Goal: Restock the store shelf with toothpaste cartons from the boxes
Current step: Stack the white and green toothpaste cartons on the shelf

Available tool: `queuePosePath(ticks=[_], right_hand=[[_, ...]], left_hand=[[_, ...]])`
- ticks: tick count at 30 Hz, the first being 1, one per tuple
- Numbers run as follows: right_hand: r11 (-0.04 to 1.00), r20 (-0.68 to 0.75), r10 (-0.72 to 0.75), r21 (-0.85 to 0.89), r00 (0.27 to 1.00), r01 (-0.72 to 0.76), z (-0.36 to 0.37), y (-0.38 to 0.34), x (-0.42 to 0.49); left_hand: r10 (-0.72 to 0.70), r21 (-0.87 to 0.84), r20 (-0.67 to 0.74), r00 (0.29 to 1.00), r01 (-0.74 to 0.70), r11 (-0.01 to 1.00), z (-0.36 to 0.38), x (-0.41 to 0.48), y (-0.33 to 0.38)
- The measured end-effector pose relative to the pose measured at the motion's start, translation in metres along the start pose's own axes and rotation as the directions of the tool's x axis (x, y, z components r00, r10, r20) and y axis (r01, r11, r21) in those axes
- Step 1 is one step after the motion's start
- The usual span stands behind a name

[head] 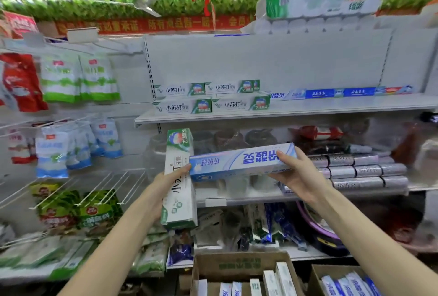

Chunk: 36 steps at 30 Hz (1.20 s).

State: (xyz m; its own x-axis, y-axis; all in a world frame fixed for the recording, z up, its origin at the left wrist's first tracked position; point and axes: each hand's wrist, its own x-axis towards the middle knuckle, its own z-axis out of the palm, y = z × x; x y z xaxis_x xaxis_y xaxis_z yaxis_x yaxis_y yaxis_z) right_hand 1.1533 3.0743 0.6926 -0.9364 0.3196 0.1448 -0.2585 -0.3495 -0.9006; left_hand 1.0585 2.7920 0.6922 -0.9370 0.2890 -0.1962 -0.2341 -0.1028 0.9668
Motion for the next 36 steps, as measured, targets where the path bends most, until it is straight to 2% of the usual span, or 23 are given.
queuePosePath(ticks=[3,4,6,8,12,15,19,23,26,31,36], right_hand=[[0.999,0.041,0.040,-0.016,0.998,-0.040,-0.011,0.012,0.004],[0.994,0.053,0.071,-0.092,0.996,-0.066,-0.013,0.014,0.005],[0.930,0.058,0.130,-0.353,0.990,-0.101,-0.018,0.012,0.010],[0.878,0.085,0.150,-0.469,0.985,-0.093,-0.031,0.008,0.025],[0.949,0.208,0.222,-0.271,0.953,-0.162,-0.063,-0.019,0.058],[0.971,0.147,0.205,-0.152,0.968,-0.183,-0.088,-0.040,0.078],[0.951,-0.172,0.036,-0.297,0.984,-0.087,-0.125,-0.055,0.101],[0.937,-0.178,-0.017,-0.346,0.984,-0.047,-0.167,-0.067,0.111],[0.936,-0.173,0.021,-0.343,0.985,-0.080,-0.196,-0.074,0.114],[0.974,-0.206,0.102,-0.178,0.973,-0.140,-0.230,-0.073,0.115],[0.986,-0.271,0.119,0.147,0.955,-0.081,-0.244,-0.072,0.122]], left_hand=[[0.006,-0.011,-0.060,0.998,-0.006,1.000,0.008,0.001,-0.002],[0.005,-0.019,-0.081,0.997,-0.006,1.000,0.010,0.002,-0.004],[0.003,-0.024,-0.118,0.993,-0.006,1.000,0.013,0.008,-0.008],[0.008,-0.021,-0.130,0.991,-0.010,1.000,0.018,0.019,-0.009],[0.011,0.002,-0.110,0.994,-0.011,1.000,0.051,0.044,-0.011],[0.019,-0.018,-0.100,0.995,-0.021,1.000,0.095,0.062,-0.019],[0.028,-0.045,-0.079,0.996,-0.032,0.998,0.157,0.084,-0.032],[-0.055,-0.088,-0.055,0.997,0.050,0.995,0.197,0.094,-0.049],[-0.092,-0.079,-0.057,0.994,0.087,0.993,0.218,0.100,-0.056],[-0.093,-0.075,-0.034,0.995,0.090,0.993,0.246,0.102,-0.065],[-0.127,-0.073,-0.007,0.992,0.126,0.989,0.269,0.100,-0.072]])
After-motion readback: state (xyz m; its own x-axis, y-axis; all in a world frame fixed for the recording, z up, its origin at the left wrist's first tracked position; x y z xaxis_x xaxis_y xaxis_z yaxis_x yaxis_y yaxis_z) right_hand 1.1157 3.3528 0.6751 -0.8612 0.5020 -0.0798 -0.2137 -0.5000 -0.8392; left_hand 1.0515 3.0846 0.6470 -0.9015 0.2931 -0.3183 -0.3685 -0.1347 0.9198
